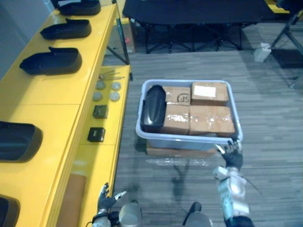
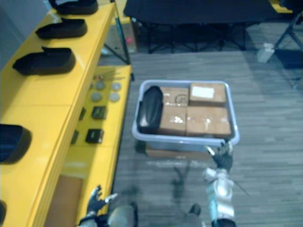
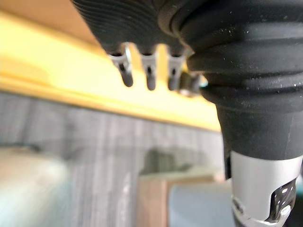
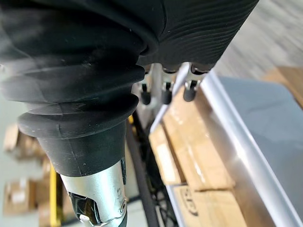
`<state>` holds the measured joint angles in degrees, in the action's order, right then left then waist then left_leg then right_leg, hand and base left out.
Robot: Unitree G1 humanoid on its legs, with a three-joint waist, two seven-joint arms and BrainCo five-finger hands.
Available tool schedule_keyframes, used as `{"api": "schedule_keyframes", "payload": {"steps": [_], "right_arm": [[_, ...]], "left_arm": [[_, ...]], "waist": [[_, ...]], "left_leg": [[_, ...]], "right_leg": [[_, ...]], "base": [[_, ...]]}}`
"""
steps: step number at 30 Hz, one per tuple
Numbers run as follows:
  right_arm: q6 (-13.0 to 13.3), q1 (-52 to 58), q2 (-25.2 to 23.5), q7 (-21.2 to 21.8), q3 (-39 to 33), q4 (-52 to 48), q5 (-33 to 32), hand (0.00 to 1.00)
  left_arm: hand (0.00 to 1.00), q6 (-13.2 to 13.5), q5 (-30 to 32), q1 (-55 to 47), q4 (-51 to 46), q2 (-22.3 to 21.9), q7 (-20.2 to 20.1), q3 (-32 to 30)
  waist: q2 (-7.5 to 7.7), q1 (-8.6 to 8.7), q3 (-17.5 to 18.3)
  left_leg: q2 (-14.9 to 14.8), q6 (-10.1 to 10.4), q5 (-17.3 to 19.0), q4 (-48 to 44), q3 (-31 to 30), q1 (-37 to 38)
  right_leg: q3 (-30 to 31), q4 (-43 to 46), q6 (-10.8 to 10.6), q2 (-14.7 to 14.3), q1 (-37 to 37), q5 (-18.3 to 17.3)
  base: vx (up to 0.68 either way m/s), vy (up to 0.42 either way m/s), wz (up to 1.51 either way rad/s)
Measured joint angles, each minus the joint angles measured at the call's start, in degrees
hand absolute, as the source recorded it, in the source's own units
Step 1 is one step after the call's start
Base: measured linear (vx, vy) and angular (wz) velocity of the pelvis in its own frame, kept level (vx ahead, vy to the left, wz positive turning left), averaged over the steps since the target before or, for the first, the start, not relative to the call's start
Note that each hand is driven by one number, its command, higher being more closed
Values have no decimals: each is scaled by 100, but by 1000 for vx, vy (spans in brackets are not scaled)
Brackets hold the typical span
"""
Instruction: Walk over and take plastic housings, then place them on the shelf
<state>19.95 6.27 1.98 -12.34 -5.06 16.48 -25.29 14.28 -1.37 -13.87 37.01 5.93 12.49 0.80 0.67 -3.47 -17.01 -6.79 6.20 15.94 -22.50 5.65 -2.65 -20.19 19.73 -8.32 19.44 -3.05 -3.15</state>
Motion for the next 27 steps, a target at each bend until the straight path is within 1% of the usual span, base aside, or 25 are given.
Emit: {"api": "schedule_keyframes", "payload": {"steps": [2,3,5,6,7,8,9,10,11,12,13,14,16,17,18,19,20,21,22,23,25,26,27], "right_arm": [[5,129,-195,134,218,-9,39,0],[5,138,-211,144,262,-9,39,0],[16,132,-216,141,295,-9,48,0],[34,142,-216,138,280,-9,52,0],[43,157,-220,129,253,-11,96,0],[44,178,-229,125,223,-32,146,0],[45,235,-234,124,175,-93,191,0],[41,273,-233,124,173,-155,212,0],[39,270,-229,124,170,-198,265,0],[33,252,-191,126,157,-236,369,0],[12,225,-121,145,89,-273,417,0],[1,220,-80,161,22,-300,417,0],[-31,350,59,268,-381,-394,368,0],[-53,388,91,274,-500,-452,353,0],[-69,503,126,301,-647,-546,345,0],[-97,635,178,363,-773,-636,268,0],[-118,662,236,366,-836,-639,235,0],[-124,660,271,366,-837,-629,226,0],[-127,661,275,366,-812,-629,227,0],[-124,677,209,351,-798,-629,252,0],[-122,683,116,348,-613,-612,256,0],[-124,697,59,368,-396,-535,217,0],[-123,686,25,376,-295,-489,131,0]], "left_arm": [[0,-177,-39,-5,-21,164,114,-17],[0,-234,-42,-5,-17,199,135,-20],[0,-327,-43,-6,-3,225,232,-17],[0,-368,-54,-6,13,245,259,-21],[0,-435,-91,-5,19,260,260,-20],[0,-445,-102,-6,40,254,260,-24],[0,-449,-132,-25,107,247,264,-77],[0,-452,-290,-83,183,255,279,-102],[0,-452,-333,-115,236,254,287,-172],[0,-454,-438,-222,269,213,331,-302],[0,-453,-585,-315,277,114,372,-359],[0,-451,-674,-318,302,52,370,-421],[0,-428,-709,-305,466,-99,296,-493],[0,-428,-706,-323,502,-152,259,-487],[0,-425,-704,-385,501,-215,221,-470],[0,-416,-705,-457,504,-267,197,-443],[0,-392,-701,-522,502,-334,154,-409],[0,-378,-673,-541,499,-366,116,-413],[0,-316,-605,-580,496,-378,53,-422],[0,-310,-523,-578,491,-325,4,-418],[0,-304,-431,-545,479,-199,-60,-388],[0,-299,-280,-526,485,-164,-49,-391],[0,-291,-214,-518,485,-118,-31,-393]], "waist": [[210,23,59],[230,25,71],[213,88,80],[202,133,86],[208,146,92],[209,158,96],[180,157,130],[272,146,206],[292,138,220],[302,137,261],[248,136,340],[227,136,356],[28,166,250],[-47,178,249],[-127,214,287],[-196,250,316],[-304,297,354],[-329,297,361],[-306,287,359],[-248,282,381],[-169,269,374],[-69,261,369],[-26,257,364]], "left_leg": [[-38,16,10,-2,97,52],[-71,24,15,-4,103,54],[-145,21,25,2,46,60],[-178,28,32,6,-63,71],[-203,41,40,12,-200,106],[-219,44,42,28,-266,105],[-247,53,40,73,-406,76],[-246,104,13,89,-504,44],[-265,134,-4,73,-531,26],[-293,186,-37,-11,-569,-93],[-379,210,-52,-128,-612,-302],[-417,224,-66,-216,-648,-407],[-470,144,-294,-340,-532,-540],[-471,124,-394,-283,-454,-533],[-459,118,-541,-146,-269,-519],[-438,156,-694,147,27,-435],[-409,133,-709,335,300,-384],[-371,132,-710,433,380,-342],[-239,168,-871,742,408,-245],[-150,138,-1000,951,425,-218],[-50,110,-1163,1197,445,-205],[-43,105,-1193,1246,473,-222],[-48,105,-1193,1247,493,-220]], "right_leg": [[35,-160,-3,-29,31,27],[57,-176,-8,-45,31,60],[294,-125,112,-146,31,171],[516,-16,162,-211,29,208],[744,164,161,-275,11,207],[844,233,153,-316,17,199],[975,251,46,-385,37,116],[959,102,-108,-411,148,0],[946,-18,-164,-448,241,-60],[901,-222,-154,-532,332,-168],[872,-419,-204,-637,339,-261],[789,-526,-206,-681,379,-295],[388,-939,-243,-733,751,-410],[297,-978,-241,-726,820,-409],[179,-1015,-233,-693,870,-412],[46,-1026,-233,-632,875,-409],[-39,-1029,-235,-583,858,-406],[-42,-1022,-241,-549,825,-402],[-18,-998,-259,-463,764,-353],[-7,-1009,-265,-397,704,-320],[14,-1100,-270,-343,628,-220],[50,-1175,-254,-350,593,-163],[64,-1195,-241,-358,595,-146]], "base": [[87,41,-14],[19,15,-10],[-8,16,10],[-10,45,37],[-6,41,46],[-5,7,55],[-2,-46,50],[12,-74,42],[27,-103,27],[5,-171,17],[-7,-145,18],[-21,-161,33],[-58,-160,57],[-75,-136,59],[-74,-79,58],[-67,-59,62],[-68,-34,41],[-75,26,15],[-86,51,2],[-80,57,3],[-47,49,0],[-36,46,-10],[-24,38,-15]]}}
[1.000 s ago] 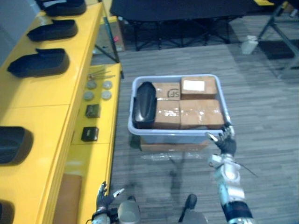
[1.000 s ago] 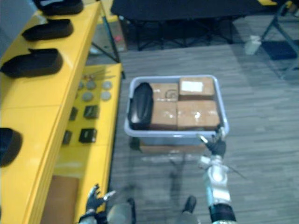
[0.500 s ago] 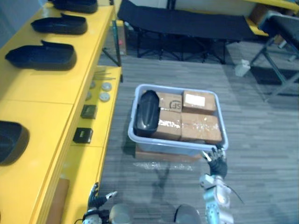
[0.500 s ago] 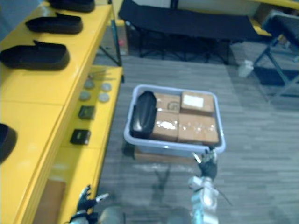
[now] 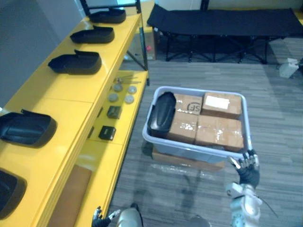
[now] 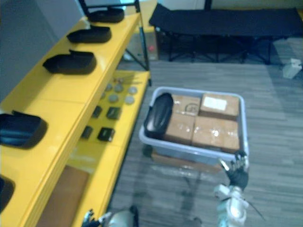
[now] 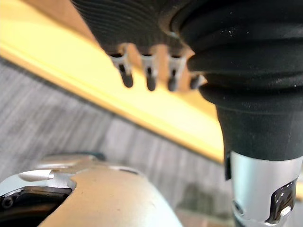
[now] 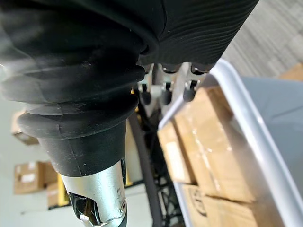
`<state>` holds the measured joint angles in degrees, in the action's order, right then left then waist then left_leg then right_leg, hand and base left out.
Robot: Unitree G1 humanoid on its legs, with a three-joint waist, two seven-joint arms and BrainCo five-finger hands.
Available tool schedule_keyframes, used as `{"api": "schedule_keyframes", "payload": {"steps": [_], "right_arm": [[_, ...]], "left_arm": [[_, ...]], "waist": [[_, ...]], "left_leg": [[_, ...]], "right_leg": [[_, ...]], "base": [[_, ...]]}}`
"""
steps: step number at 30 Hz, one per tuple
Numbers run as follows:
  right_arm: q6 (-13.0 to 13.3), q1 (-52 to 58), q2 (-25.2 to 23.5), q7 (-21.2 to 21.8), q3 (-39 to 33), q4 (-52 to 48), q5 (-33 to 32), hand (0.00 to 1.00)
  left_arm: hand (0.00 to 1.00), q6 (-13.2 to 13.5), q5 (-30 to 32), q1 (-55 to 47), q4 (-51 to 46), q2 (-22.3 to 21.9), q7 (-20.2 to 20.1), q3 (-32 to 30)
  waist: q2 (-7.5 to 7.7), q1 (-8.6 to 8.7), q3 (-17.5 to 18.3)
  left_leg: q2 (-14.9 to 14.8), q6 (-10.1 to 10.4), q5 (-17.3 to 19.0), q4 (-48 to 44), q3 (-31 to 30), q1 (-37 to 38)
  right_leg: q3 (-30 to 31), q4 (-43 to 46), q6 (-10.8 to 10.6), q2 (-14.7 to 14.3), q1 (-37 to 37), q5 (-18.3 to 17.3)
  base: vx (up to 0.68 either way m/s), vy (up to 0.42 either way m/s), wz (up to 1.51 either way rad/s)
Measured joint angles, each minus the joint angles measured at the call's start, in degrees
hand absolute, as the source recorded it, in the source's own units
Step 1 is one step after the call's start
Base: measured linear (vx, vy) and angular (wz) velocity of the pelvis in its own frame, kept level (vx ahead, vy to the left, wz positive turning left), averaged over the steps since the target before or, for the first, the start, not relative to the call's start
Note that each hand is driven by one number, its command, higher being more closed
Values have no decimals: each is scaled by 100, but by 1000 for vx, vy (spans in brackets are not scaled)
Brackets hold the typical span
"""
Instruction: Walk over and take plastic housings, then place them on the shelf
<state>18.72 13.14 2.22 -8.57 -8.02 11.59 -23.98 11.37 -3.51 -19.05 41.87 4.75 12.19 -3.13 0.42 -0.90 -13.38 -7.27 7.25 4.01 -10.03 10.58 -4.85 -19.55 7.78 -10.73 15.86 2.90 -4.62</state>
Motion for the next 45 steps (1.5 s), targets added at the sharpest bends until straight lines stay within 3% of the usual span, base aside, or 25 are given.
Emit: {"api": "schedule_keyframes", "payload": {"steps": [4,7,8,10,11,12,13,14,15,19,20,22,24,26,29,33,36,41,45], "right_arm": [[8,-14,-233,156,335,335,-240,0],[88,-70,-275,117,436,555,-250,0],[103,-63,-274,96,488,560,-250,0],[121,-64,-288,25,682,561,-250,0],[120,-88,-293,-17,736,570,-250,0],[120,-146,-330,-24,837,570,-249,0],[120,-171,-333,-20,874,565,-246,0],[120,-175,-357,-20,858,559,-244,0],[113,-169,-340,-17,808,581,-246,0],[77,-120,-207,81,585,572,-244,0],[58,-87,-197,120,596,564,-225,0],[-20,-86,-161,112,591,547,-211,0],[-110,-95,-85,112,599,516,-210,0],[-138,-35,52,131,537,348,-77,0],[-151,197,88,247,194,-95,77,0],[-143,176,263,215,-315,-279,129,0],[-144,-260,349,-58,-410,-247,244,0],[-156,-1392,569,-547,-421,318,13,0],[-266,-2450,888,-1036,-667,930,-131,0]], "left_arm": [[0,-27,26,208,9,202,71,7],[0,-77,386,382,-13,261,55,35],[0,-106,418,382,-21,286,52,78],[0,-184,462,366,-19,367,20,211],[0,-196,461,366,-18,348,17,212],[0,-221,450,389,27,368,14,215],[0,-232,446,409,56,399,14,208],[0,-251,436,479,106,506,3,204],[0,-274,396,534,159,548,6,207],[0,-274,286,667,227,358,25,222],[0,-281,169,683,230,352,26,233],[0,-367,111,731,275,302,72,268],[0,-396,-74,742,281,267,117,318],[0,-352,-332,732,336,158,114,196],[0,-185,-319,638,331,116,103,189],[0,-146,-262,606,275,-29,-37,229],[0,-78,-191,615,75,-38,-226,414],[0,70,132,755,-245,181,-232,729],[0,-25,-376,1043,-259,205,-97,817]], "waist": [[264,-60,119],[309,-73,117],[318,-68,112],[348,-47,102],[299,-51,80],[314,-51,131],[348,-50,141],[501,17,164],[489,35,179],[204,151,139],[193,165,152],[109,196,187],[40,174,177],[-36,166,143],[-117,168,168],[-256,216,201],[-323,175,-22],[-259,86,-434],[-238,-31,-873]], "left_leg": [[14,-35,62,36,100,81],[-9,-36,259,-59,91,137],[-13,-45,264,-48,98,204],[-124,-35,266,-12,141,537],[-217,-37,281,-13,177,597],[-335,-15,298,-13,269,670],[-352,16,317,-21,290,676],[-288,70,353,-64,310,688],[-297,105,376,-77,289,708],[-581,249,456,-116,240,714],[-643,312,499,-225,191,663],[-813,375,574,-466,31,480],[-952,306,650,-766,-164,272],[-1029,80,603,-1047,-221,91],[-888,-161,419,-873,-46,77],[-465,78,-102,68,-45,131],[-154,78,-413,640,-88,270],[32,-32,-332,346,-208,-5],[111,-121,-273,-12,-509,-459]], "right_leg": [[77,-34,147,0,17,-43],[187,748,494,93,-229,-239],[291,1015,508,121,-322,-230],[531,1790,729,113,-554,-86],[561,1938,777,105,-673,-142],[567,1465,726,-112,-717,-342],[578,1152,722,-190,-725,-303],[650,742,591,-287,-744,7],[769,740,428,-314,-678,84],[999,866,440,-634,-692,-8],[995,856,365,-693,-664,-136],[857,918,415,-815,-658,-238],[703,1036,480,-914,-656,-360],[514,1045,522,-903,-573,-496],[347,911,476,-755,-478,-516],[59,719,333,-456,-542,-343],[-94,582,211,-217,-509,-133],[-133,482,128,-44,-499,33],[-390,362,121,-8,-517,171]], "base": [[9,21,-9],[32,46,-1],[32,69,-5],[63,60,-20],[83,-33,-39],[50,-48,-32],[79,-140,-23],[63,-109,-5],[98,-124,-10],[21,-60,-6],[4,-94,8],[10,-103,27],[-5,-113,40],[-26,-51,41],[-8,-36,33],[13,48,48],[10,95,33],[-48,81,16],[-82,50,37]]}}
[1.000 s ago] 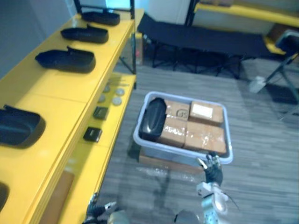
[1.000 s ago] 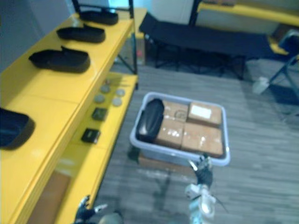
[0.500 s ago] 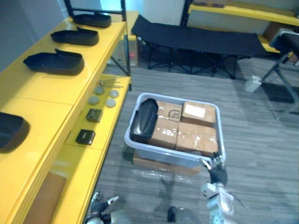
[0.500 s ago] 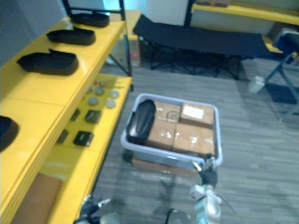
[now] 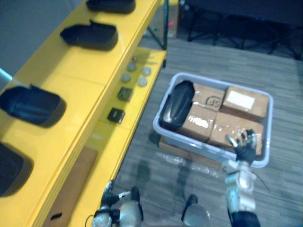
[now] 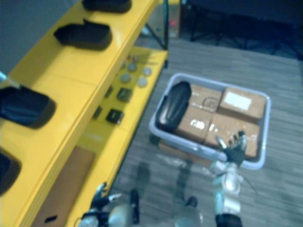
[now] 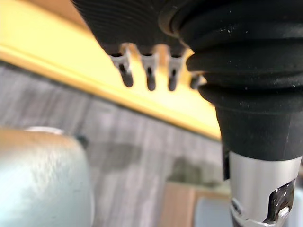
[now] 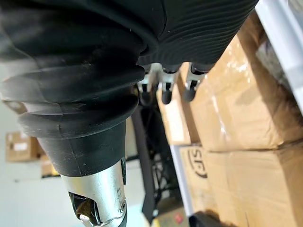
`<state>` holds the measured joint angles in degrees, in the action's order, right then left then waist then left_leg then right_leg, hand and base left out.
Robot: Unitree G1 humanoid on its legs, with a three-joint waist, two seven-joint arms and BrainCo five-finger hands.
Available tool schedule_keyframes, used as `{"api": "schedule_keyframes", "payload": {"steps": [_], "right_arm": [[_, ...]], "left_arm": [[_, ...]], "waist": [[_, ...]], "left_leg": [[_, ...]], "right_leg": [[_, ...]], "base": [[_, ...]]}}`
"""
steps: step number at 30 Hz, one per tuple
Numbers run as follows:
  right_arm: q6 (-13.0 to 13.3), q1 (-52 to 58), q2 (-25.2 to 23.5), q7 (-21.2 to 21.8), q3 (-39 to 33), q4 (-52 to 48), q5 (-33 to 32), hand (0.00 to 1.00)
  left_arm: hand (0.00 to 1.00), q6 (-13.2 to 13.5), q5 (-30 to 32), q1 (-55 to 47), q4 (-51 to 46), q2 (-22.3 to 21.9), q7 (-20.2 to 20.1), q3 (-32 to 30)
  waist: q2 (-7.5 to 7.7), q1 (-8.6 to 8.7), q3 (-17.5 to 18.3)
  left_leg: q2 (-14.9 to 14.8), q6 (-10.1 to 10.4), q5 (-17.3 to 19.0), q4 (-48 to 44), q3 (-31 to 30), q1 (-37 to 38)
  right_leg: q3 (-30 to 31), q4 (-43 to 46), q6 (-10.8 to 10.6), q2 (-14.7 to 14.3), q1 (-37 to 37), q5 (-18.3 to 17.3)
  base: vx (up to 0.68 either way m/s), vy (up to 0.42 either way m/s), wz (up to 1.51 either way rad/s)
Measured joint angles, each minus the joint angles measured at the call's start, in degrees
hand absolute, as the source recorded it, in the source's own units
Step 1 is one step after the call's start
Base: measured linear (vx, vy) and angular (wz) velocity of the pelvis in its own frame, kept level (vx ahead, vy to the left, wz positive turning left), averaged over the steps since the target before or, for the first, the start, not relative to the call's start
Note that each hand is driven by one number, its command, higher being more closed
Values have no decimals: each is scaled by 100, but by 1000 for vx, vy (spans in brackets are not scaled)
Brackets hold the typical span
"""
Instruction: Walk over and take plastic housings, then place them on the shelf
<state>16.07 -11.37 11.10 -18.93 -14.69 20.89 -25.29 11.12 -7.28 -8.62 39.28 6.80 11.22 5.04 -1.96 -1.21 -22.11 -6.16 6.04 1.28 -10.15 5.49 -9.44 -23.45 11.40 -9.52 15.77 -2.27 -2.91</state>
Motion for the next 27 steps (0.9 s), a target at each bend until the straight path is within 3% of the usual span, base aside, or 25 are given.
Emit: {"api": "schedule_keyframes", "payload": {"steps": [3,5,8,11,15,19,27], "right_arm": [[-191,-1077,635,-350,-286,867,-95,0],[-441,-1948,1306,-532,-378,1657,-112,0],[-750,-2794,1940,-644,-350,2429,-118,0],[-1010,-3370,2305,-729,-123,2957,-154,0],[-1270,-3603,2505,-745,30,3433,-208,0],[-1474,-4033,2813,-739,277,3645,-189,0],[-1741,-4272,2952,-700,589,3969,-84,0]], "left_arm": [[0,52,-164,106,-70,9,5,-44],[0,110,-199,156,-44,7,-3,-103],[0,114,-345,186,246,5,-10,-130],[0,111,-450,170,639,-11,-17,-18],[0,134,-591,176,660,-22,-29,70],[0,176,-720,203,674,-41,-62,257],[0,184,-1077,202,786,-7,-90,494]], "waist": [[-105,-158,-272],[-262,-290,-386],[-454,-444,-531],[-545,-526,-572],[-562,-728,-579],[-768,-750,-677],[-794,-895,-675]], "left_leg": [[50,-41,26,-294,-249,-389],[78,-56,33,-504,-406,-716],[116,-88,54,-685,-526,-926],[154,-123,75,-875,-634,-1214],[193,-152,94,-1036,-664,-1343],[265,-178,109,-1224,-798,-1559],[270,-188,74,-1256,-806,-1661]], "right_leg": [[-140,65,2,21,-115,10],[-200,197,6,44,-308,7],[-204,364,35,85,-431,-21],[-198,543,66,132,-653,-74],[-190,770,39,213,-778,-179],[-205,1024,40,309,-949,-276],[-187,1143,-4,356,-1067,-295]], "base": [[-85,34,40],[-98,41,33],[-72,32,19],[-65,24,13],[-70,14,7],[-97,23,11],[-23,5,3]]}}
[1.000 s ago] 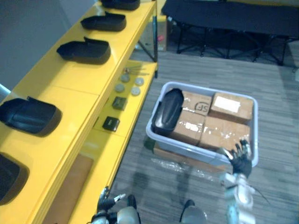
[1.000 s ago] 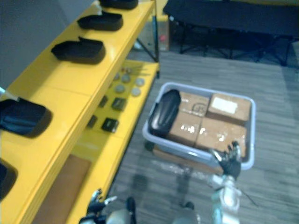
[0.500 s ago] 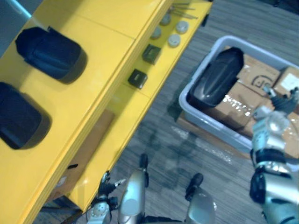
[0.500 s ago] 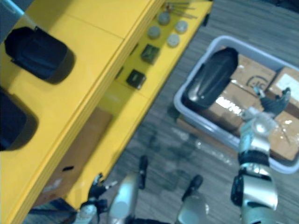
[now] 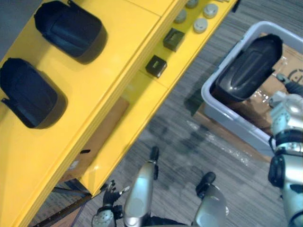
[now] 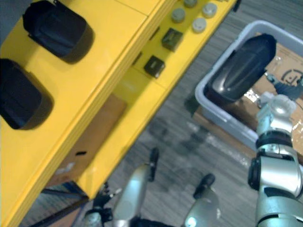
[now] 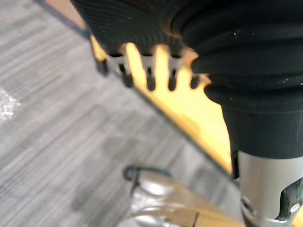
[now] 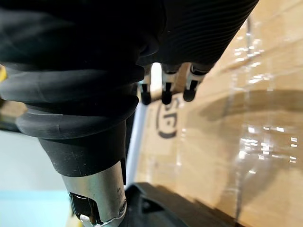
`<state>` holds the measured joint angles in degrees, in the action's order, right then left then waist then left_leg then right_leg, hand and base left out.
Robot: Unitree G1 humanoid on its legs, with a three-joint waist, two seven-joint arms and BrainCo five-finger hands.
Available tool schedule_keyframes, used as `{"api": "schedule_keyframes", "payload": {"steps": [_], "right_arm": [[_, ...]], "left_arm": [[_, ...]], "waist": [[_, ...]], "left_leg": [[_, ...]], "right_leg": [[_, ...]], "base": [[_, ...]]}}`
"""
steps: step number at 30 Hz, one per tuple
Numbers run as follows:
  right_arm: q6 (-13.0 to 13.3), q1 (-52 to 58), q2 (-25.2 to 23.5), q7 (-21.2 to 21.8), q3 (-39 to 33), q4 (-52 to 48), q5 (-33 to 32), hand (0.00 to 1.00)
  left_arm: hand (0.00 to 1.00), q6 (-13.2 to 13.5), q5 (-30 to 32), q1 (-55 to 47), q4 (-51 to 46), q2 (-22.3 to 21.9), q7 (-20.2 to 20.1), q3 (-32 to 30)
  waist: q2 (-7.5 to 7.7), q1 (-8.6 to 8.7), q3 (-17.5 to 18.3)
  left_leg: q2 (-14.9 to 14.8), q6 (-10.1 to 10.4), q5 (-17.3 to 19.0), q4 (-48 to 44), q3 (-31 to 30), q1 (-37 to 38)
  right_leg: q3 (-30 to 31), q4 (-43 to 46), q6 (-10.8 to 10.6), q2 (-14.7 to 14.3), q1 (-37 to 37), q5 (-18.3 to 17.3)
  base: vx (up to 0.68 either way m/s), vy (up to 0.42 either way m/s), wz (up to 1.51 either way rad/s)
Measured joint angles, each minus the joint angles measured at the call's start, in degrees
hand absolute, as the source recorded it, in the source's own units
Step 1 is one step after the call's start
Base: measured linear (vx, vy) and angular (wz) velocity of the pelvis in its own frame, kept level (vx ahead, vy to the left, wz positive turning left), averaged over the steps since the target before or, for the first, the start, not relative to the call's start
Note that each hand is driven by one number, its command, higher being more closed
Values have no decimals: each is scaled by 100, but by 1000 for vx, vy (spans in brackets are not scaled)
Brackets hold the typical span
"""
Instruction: Walk over and take plastic housings, then place them on the shelf
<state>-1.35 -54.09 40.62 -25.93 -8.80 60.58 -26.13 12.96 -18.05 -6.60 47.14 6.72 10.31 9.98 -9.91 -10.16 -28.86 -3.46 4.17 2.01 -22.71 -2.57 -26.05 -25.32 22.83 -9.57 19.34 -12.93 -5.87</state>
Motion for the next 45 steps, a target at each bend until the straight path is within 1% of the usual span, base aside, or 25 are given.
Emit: {"api": "schedule_keyframes", "payload": {"steps": [2,3,5,8,9,12,14,16,17,19,20,23,24,27,29,30,32,33,34,35,36,38,41,43,45], "right_arm": [[-85,-206,64,-8,156,113,20,0],[-142,-297,131,-10,215,119,49,0],[-228,-408,325,-35,336,135,191,0],[-410,-485,328,-44,440,299,222,0],[-425,-516,328,-45,442,366,223,0],[-645,-594,367,-45,515,533,229,0],[-816,-643,534,-49,566,641,230,0],[-1066,-794,689,-150,680,785,275,0],[-1139,-823,706,-170,680,786,280,0],[-1433,-865,785,-178,680,786,285,0],[-1497,-865,811,-174,681,787,291,100],[-1717,-871,877,-171,689,786,411,100],[-1808,-870,976,-176,739,803,459,100],[-2084,-868,1159,-117,798,879,590,100],[-2446,-872,1247,6,802,901,1023,100],[-2565,-874,1265,53,803,901,1197,100],[-2926,-872,1291,187,811,911,1828,100],[-3007,-876,1297,219,811,911,2007,100],[-3180,-905,1324,269,812,926,2369,100],[-3372,-946,1358,391,810,993,2699,100],[-3485,-974,1361,494,805,1040,2906,100],[-3794,-964,1346,938,806,1284,3724,100],[-3912,-945,1346,1330,793,1460,4234,100],[-3902,-893,1355,1615,778,1496,4723,100],[-3837,-866,1357,1738,777,1499,4955,100]], "left_arm": [[0,-5,-14,0,2,3,-2,36],[0,-9,-18,3,-2,-9,-7,57],[0,-10,-174,14,37,-23,-10,238],[0,-8,-194,14,81,-28,-15,262],[0,-6,-194,14,81,-29,-20,264],[0,28,-224,14,135,-28,-33,324],[0,37,-236,17,142,-20,-34,473],[0,43,-243,20,153,-28,-42,581],[0,47,-248,21,157,-23,-42,607],[0,77,-351,31,182,-14,-48,666],[0,77,-352,40,194,-13,-48,680],[0,83,-399,77,249,-7,-46,756],[0,83,-429,114,291,-3,-43,829],[0,82,-461,171,359,7,-45,889],[0,85,-460,185,363,8,-45,919],[0,84,-460,196,366,8,-45,929],[0,96,-456,207,361,9,-46,944],[0,105,-455,208,360,9,-46,951],[0,138,-458,215,354,15,-43,990],[0,150,-464,221,346,33,-38,1044],[0,151,-468,221,329,41,-39,1060],[0,142,-469,223,204,73,-36,1112],[0,135,-467,218,47,123,-40,1136],[0,118,-465,210,-144,188,-48,1136],[0,106,-463,196,-218,193,-49,1109]], "waist": [[-28,-20,-1],[-76,-32,-14],[-190,-148,15],[-204,-185,24],[-204,-189,24],[-238,-200,48],[-335,-240,115],[-397,-348,159],[-405,-359,165],[-411,-426,168],[-411,-447,168],[-445,-498,193],[-485,-505,221],[-497,-518,230],[-513,-543,241],[-520,-559,246],[-525,-613,250],[-527,-626,252],[-538,-633,260],[-550,-648,269],[-550,-659,269],[-550,-737,269],[-550,-765,269],[-549,-759,269],[-547,-761,267]], "left_leg": [[7,0,0,3,-4,0],[13,0,0,1,-6,0],[34,-2,-1,10,3,-14],[60,-2,-1,13,-15,-40],[67,-2,-1,11,-17,-45],[113,-2,-1,-4,-57,-88],[125,-7,-4,-50,-134,-195],[132,-8,-3,-82,-137,-259],[133,-7,-3,-89,-146,-271],[136,-7,-3,-102,-153,-300],[138,-7,-3,-108,-154,-306],[157,-7,5,-157,-179,-355],[160,-7,5,-179,-220,-402],[184,0,-1,-176,-289,-419],[197,2,2,-175,-298,-424],[198,7,6,-175,-299,-427],[198,12,13,-181,-310,-453],[199,10,16,-189,-317,-473],[199,10,16,-208,-352,-534],[206,10,16,-234,-396,-592],[210,12,18,-252,-412,-611],[220,-3,50,-322,-423,-630],[226,-15,72,-392,-443,-686],[226,-25,79,-448,-489,-776],[222,-60,110,-537,-480,-809]], "right_leg": [[-8,32,6,16,-9,-6],[-10,44,8,23,-9,-8],[-4,79,7,57,-59,-17],[-22,131,18,71,-91,-48],[-27,148,19,82,-99,-61],[-99,199,18,137,-107,-105],[-149,208,15,149,-142,-108],[-147,258,20,166,-221,-118],[-152,267,16,166,-226,-127],[-149,335,11,179,-268,-172],[-146,356,13,187,-282,-189],[-179,437,58,206,-303,-292],[-235,457,60,209,-307,-309],[-281,513,59,249,-310,-378],[-286,539,58,264,-324,-396],[-289,540,56,262,-324,-399],[-318,548,54,259,-331,-412],[-334,552,53,258,-338,-412],[-403,557,50,262,-349,-414],[-454,558,44,260,-356,-413],[-465,565,39,259,-357,-412],[-480,572,32,261,-330,-415],[-512,573,35,258,-325,-418],[-599,564,58,250,-324,-431],[-599,557,51,244,-313,-426]], "base": [[4,3,2],[4,10,4],[0,0,0],[5,8,3],[-1,16,6],[-3,15,12],[-9,16,15],[-3,12,2],[-3,14,4],[-4,5,2],[-22,8,4],[-21,6,9],[-15,2,15],[-4,-1,10],[6,2,2],[0,0,0],[23,0,5],[25,-4,12],[31,-4,17],[28,-1,19],[31,7,14],[25,13,5],[-5,6,3],[-29,18,10],[-32,28,0]]}}
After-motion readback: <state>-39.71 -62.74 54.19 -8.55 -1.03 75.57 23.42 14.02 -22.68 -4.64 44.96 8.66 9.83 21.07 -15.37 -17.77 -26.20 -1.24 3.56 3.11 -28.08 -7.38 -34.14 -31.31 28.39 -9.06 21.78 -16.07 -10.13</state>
